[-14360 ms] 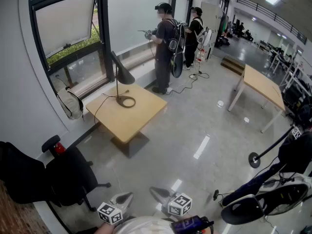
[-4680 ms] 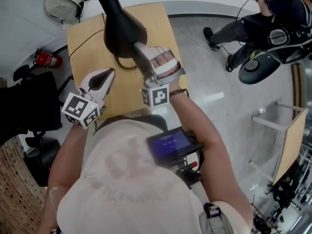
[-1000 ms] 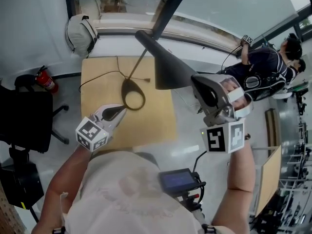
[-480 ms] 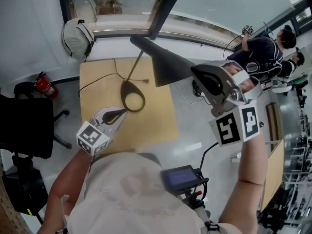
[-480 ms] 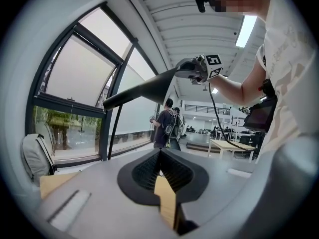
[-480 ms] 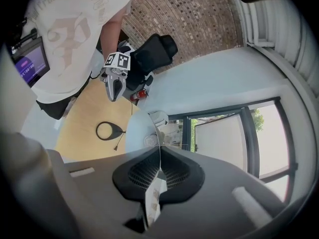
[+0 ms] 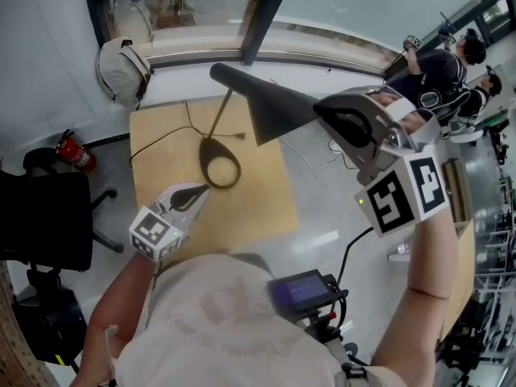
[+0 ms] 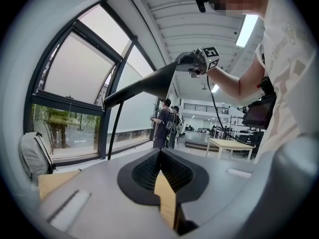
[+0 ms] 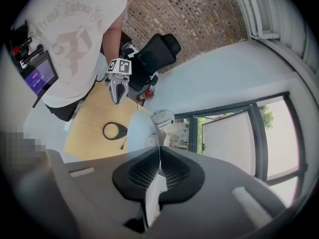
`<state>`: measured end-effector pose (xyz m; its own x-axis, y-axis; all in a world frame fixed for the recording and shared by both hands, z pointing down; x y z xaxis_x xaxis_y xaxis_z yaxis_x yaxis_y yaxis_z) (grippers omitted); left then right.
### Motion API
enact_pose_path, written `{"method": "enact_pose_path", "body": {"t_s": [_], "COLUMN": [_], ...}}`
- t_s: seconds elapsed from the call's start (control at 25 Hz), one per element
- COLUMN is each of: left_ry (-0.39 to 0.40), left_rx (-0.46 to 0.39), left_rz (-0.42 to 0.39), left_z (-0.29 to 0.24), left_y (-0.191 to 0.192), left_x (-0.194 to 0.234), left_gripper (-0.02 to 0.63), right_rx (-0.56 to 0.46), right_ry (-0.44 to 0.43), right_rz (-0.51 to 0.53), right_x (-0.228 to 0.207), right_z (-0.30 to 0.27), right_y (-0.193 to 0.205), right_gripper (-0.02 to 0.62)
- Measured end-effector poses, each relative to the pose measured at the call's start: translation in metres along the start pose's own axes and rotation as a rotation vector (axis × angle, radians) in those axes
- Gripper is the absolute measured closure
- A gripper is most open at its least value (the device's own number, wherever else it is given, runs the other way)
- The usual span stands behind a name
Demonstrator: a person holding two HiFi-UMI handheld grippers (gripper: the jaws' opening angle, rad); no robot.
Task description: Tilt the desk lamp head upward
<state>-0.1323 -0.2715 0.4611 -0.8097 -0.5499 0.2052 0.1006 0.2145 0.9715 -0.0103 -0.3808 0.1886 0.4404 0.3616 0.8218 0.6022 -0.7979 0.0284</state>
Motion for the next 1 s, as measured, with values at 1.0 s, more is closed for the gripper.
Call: {"method": "enact_pose_path", "body": {"t_s": [1.0], "left_ry": [0.003], "left_rx": [0.015], "left_rz": [0.01], "left_z": [-0.002], "left_y": [0.009], "left_x": [0.002], "left_gripper": [0.605], "right_rx": [-0.024], "right_ry": [-0.255], "right_rz": [0.034], "right_x": [-0.043], "right_z": [-0.011], "right_y": [0.006], "right_gripper": [0.568]}}
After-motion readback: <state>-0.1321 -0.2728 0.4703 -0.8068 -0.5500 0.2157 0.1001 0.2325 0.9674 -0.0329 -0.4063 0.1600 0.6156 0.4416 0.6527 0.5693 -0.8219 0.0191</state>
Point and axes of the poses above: the fingertips, and each gripper's own axes: z backward along the fingers, x to its left, y out of its underside, the point moved 4 cm from there along z, backward along the fingers, and after that the axes turned 5 degrees about y, right-handed, at the moved point
